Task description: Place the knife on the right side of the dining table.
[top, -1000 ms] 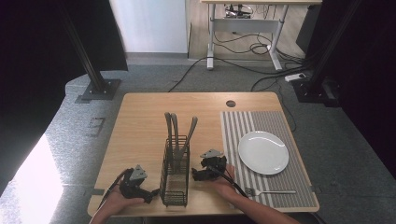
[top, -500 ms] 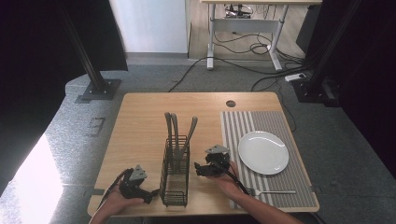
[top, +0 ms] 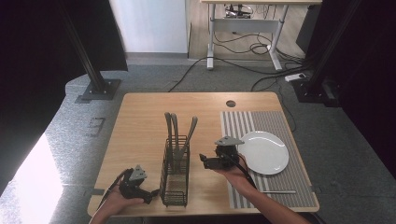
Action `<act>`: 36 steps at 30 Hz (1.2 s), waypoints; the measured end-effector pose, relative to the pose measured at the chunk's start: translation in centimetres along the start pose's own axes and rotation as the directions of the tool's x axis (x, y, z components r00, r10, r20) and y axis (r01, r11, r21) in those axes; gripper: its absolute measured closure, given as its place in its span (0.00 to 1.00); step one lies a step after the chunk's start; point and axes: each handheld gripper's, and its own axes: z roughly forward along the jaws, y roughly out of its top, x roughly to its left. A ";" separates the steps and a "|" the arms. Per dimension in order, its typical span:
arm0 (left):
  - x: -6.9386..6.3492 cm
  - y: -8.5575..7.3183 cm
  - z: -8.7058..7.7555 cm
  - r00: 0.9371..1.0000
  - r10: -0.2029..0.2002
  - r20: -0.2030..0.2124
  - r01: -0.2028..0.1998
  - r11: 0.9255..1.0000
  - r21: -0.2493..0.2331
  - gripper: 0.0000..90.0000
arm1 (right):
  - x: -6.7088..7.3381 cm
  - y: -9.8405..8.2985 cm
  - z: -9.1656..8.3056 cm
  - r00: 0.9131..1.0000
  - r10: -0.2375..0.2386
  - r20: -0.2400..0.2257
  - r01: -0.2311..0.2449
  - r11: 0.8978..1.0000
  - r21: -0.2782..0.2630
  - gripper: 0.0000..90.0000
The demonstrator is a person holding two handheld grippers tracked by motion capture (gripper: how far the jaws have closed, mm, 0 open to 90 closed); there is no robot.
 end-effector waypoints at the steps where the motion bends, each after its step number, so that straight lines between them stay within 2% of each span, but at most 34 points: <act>1: 0.0 0.0 0.0 1.000 0.000 0.000 0.000 1.000 0.000 0.00 | 0.0 0.2 -0.2 1.000 -0.001 -0.003 0.001 1.000 -0.009 0.15; 12: 0.0 0.0 0.0 1.000 0.000 0.000 0.000 1.000 0.000 0.00 | -0.5 1.7 -1.5 0.999 -0.024 -0.037 0.022 0.998 -0.063 0.18; 27: 0.0 0.0 0.0 1.000 -0.001 0.000 0.001 1.000 -0.001 0.00 | -1.5 3.1 -0.7 0.997 -0.013 -0.073 0.007 0.996 -0.086 0.22; 36: 0.0 0.0 0.0 1.000 -0.002 -0.001 0.002 1.000 -0.001 0.00 | -1.4 4.2 -0.5 0.995 -0.023 -0.100 0.012 0.993 -0.114 0.24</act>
